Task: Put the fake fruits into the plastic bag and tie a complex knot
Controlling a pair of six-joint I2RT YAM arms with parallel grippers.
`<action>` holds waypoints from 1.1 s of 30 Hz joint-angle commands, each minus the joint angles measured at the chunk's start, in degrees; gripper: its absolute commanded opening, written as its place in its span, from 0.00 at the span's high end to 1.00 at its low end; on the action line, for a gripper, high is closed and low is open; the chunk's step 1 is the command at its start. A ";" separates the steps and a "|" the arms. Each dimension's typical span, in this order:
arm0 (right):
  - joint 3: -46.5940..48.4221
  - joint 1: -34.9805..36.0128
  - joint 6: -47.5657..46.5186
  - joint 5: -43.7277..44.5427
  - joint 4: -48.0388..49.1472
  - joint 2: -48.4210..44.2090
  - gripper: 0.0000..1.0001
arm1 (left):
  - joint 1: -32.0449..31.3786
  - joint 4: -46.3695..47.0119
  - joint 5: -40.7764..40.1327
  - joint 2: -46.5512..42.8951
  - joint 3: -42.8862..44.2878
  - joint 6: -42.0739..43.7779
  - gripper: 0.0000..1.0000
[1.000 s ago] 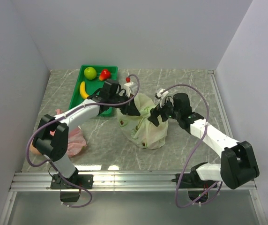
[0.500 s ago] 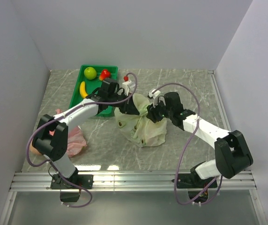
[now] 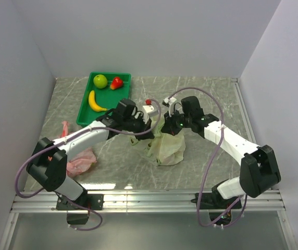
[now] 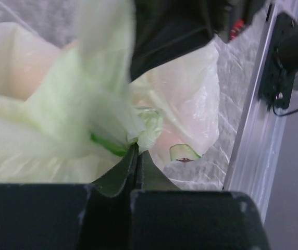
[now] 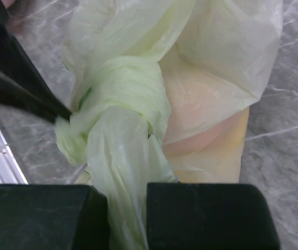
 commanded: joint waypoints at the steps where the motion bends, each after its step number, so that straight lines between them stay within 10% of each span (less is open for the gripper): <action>1: 3.36 0.00 3.89 -4.59 -2.03 1.23 1.00 | -3.86 -3.43 -4.12 0.55 1.27 2.71 1.00; 14: -3.13 -1.67 8.83 -16.01 -1.67 -4.13 1.00 | -2.65 16.32 -17.21 7.59 1.81 -23.11 1.00; 24: -0.86 -2.90 5.57 -19.09 -1.33 0.35 1.00 | -2.29 26.44 -4.22 9.96 2.43 -31.14 1.00; 28: -1.20 -5.18 5.57 -20.49 -0.45 -2.01 0.58 | -2.73 23.55 -2.19 8.82 0.14 -30.52 1.00; 33: -3.57 -8.87 2.85 -22.96 -4.75 -12.01 0.29 | -1.85 22.23 -1.83 6.89 -3.02 -29.29 0.99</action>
